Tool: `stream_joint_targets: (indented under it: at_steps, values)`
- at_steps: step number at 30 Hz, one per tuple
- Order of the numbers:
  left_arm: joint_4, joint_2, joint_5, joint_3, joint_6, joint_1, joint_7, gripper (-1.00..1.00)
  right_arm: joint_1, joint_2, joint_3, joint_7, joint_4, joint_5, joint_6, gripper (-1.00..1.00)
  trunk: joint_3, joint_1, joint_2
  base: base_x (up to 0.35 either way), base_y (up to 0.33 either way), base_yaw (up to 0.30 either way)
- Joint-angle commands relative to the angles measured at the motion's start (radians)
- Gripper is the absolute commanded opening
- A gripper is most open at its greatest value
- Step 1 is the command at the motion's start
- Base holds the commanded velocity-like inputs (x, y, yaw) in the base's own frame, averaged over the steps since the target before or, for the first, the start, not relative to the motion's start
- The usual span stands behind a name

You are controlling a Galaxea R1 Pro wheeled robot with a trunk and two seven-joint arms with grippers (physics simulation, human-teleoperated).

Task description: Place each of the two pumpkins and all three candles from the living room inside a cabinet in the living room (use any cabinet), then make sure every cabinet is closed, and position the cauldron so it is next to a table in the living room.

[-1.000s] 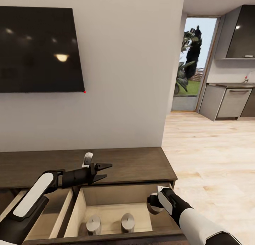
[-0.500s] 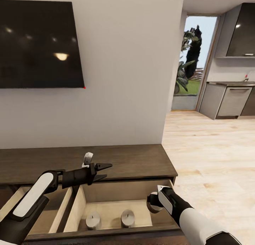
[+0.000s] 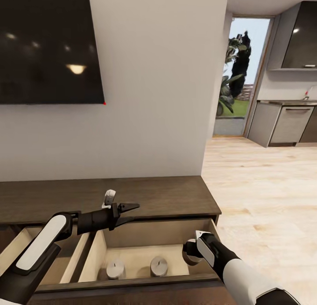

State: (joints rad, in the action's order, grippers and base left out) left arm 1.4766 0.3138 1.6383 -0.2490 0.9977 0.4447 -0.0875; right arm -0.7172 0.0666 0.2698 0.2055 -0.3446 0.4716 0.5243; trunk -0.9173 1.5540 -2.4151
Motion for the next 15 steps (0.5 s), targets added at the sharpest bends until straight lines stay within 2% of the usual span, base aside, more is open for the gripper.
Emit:
stream_joint_targets:
  at_steps: [1, 8, 15]
  values:
    - [0.001, 0.001, 0.011, -0.001, 0.001, 0.001, -0.009, 1.0, -0.001, -0.001, 0.008, 0.01, -0.002, 0.01, 0.004, -1.0, -0.004, 0.004, -0.008, 0.0, 0.0, 0.0]
    - [0.001, -0.001, 0.011, -0.001, 0.001, 0.001, -0.009, 1.0, -0.001, -0.001, 0.008, 0.011, -0.002, 0.01, 0.003, -1.0, -0.026, 0.031, -0.057, 0.0, 0.0, 0.0]
    - [0.002, -0.001, 0.011, -0.002, 0.001, 0.001, -0.009, 1.0, -0.001, -0.001, 0.008, 0.011, -0.002, 0.01, 0.003, -1.0, -0.026, 0.031, -0.057, 0.007, 0.0, 0.0]
